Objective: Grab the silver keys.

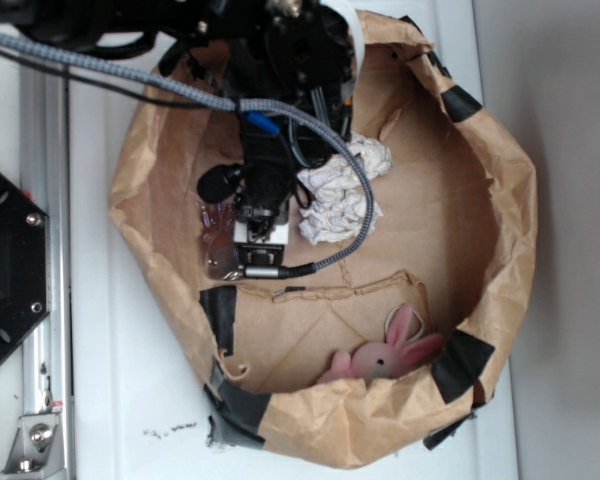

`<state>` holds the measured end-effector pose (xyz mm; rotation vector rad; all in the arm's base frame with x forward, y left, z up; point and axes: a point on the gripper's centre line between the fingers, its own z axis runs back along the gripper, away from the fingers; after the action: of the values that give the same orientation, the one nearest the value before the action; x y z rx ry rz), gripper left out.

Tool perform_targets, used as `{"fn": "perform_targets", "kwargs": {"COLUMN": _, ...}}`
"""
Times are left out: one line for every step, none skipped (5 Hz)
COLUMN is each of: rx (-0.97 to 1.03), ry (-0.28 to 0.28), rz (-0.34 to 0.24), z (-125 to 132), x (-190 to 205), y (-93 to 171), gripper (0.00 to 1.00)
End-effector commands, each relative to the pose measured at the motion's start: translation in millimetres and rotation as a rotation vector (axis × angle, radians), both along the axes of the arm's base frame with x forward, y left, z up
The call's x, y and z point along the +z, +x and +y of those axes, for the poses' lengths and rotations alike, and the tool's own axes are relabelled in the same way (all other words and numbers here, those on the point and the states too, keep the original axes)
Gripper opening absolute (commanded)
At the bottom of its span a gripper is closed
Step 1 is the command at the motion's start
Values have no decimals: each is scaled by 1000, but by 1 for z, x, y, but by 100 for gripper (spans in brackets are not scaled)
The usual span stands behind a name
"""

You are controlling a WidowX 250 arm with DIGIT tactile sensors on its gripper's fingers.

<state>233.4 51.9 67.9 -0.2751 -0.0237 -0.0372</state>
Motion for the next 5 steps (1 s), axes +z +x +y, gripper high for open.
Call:
{"fn": "perform_targets", "kwargs": {"rx": -5, "ry": -8, "rz": -104, "z": -5, "x": 1, "y": -8, "gripper": 100}}
{"fn": "perform_targets", "kwargs": {"rx": -2, "ry": -24, "rz": -115, "z": -11, "x": -6, "y": -13, "gripper": 100}}
{"fn": "perform_targets", "kwargs": {"rx": -9, "ry": -17, "rz": -125, "z": -16, "x": -10, "y": -17, "gripper": 100}}
{"fn": "perform_targets", "kwargs": {"rx": -7, "ry": -4, "rz": -131, "z": -19, "x": -15, "y": -14, "gripper": 100}}
{"fn": "perform_targets", "kwargs": {"rx": -9, "ry": 5, "rz": -141, "z": -21, "x": -17, "y": -16, "gripper": 100}}
